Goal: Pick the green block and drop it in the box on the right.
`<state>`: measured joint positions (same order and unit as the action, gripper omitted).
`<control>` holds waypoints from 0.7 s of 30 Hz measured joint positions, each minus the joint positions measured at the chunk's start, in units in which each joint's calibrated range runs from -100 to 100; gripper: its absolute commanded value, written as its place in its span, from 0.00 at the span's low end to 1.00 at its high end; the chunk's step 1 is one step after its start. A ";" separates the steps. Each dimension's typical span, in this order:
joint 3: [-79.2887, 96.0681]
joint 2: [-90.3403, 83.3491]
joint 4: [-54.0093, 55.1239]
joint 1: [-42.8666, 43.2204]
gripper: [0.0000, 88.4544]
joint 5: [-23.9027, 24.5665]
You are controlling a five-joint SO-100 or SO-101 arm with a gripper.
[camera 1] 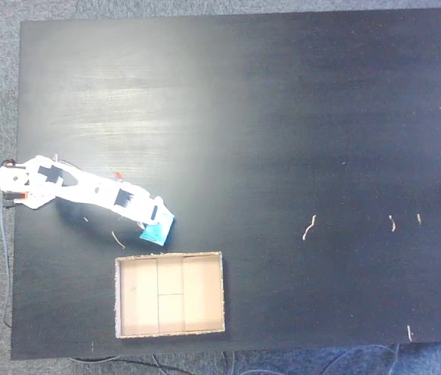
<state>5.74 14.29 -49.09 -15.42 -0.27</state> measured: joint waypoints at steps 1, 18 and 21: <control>2.14 -4.26 0.32 0.00 0.00 -0.10; -25.55 10.86 -1.61 -21.11 0.16 -5.03; -30.08 16.88 0.00 -22.01 0.67 -5.08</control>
<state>-24.34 31.16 -49.09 -37.43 -5.35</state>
